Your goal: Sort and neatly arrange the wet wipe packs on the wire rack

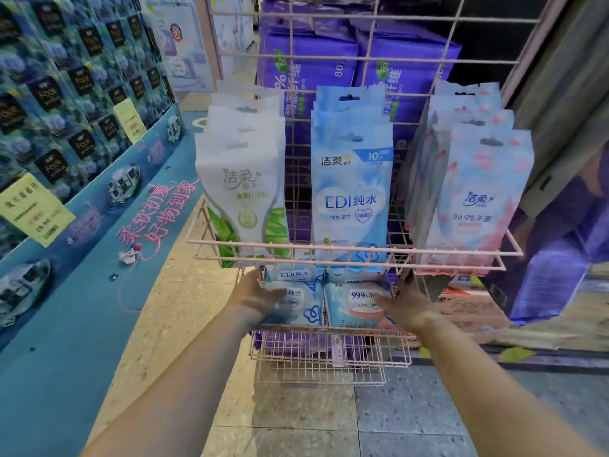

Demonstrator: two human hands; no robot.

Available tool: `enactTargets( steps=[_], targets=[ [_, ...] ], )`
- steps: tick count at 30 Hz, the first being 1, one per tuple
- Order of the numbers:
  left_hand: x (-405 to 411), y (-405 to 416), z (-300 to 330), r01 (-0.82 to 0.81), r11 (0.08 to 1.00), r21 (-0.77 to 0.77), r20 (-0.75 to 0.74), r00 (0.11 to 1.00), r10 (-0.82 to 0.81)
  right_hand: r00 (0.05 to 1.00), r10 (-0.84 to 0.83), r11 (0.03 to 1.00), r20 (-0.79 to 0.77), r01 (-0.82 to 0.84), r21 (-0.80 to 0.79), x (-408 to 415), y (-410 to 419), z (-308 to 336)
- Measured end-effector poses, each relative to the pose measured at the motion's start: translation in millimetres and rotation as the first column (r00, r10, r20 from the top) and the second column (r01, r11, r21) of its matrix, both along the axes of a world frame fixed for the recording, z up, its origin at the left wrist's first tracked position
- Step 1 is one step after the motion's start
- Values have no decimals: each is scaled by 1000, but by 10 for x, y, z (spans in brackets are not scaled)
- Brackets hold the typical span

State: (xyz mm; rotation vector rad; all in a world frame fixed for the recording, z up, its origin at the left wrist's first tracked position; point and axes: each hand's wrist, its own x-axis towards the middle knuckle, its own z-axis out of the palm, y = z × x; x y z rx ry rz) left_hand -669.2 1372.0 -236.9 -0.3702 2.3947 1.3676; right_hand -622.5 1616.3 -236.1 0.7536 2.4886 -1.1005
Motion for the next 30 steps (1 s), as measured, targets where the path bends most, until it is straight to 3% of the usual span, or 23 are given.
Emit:
enactTargets(
  steps=[3, 6, 9, 12, 18, 23, 26, 30],
  targets=[
    [74, 28, -76, -32, 989, 146, 77, 997, 21, 996, 81, 997, 23, -81, -14, 91, -14, -8],
    [36, 25, -93, 64, 998, -7, 57, 996, -63, 990, 130, 992, 60, -130, -1, 96, -60, 42],
    [-11, 8, -98, 97, 993, 68, 105, 989, -104, 984, 161, 987, 77, -161, -17, 87, -45, 102],
    [-49, -12, -128, 130, 991, 1, 37, 991, -130, 984, 163, 986, 77, -161, -41, 70, -15, 119],
    [-24, 21, -201, 77, 996, 50, -11, 997, -77, 987, 159, 986, 34, -156, -66, 106, -28, 56],
    [-83, 9, -244, 139, 990, 4, -16, 990, -139, 978, 190, 980, 87, -194, 35, 96, -105, 36],
    [-51, 5, -240, 128, 991, -29, -59, 990, -130, 991, 118, 987, 69, -125, 103, 117, -204, -22],
    [66, -84, -248, 90, 992, 90, -130, 988, -78, 999, 48, 973, 26, -52, 223, 233, -400, -88]
  ],
)
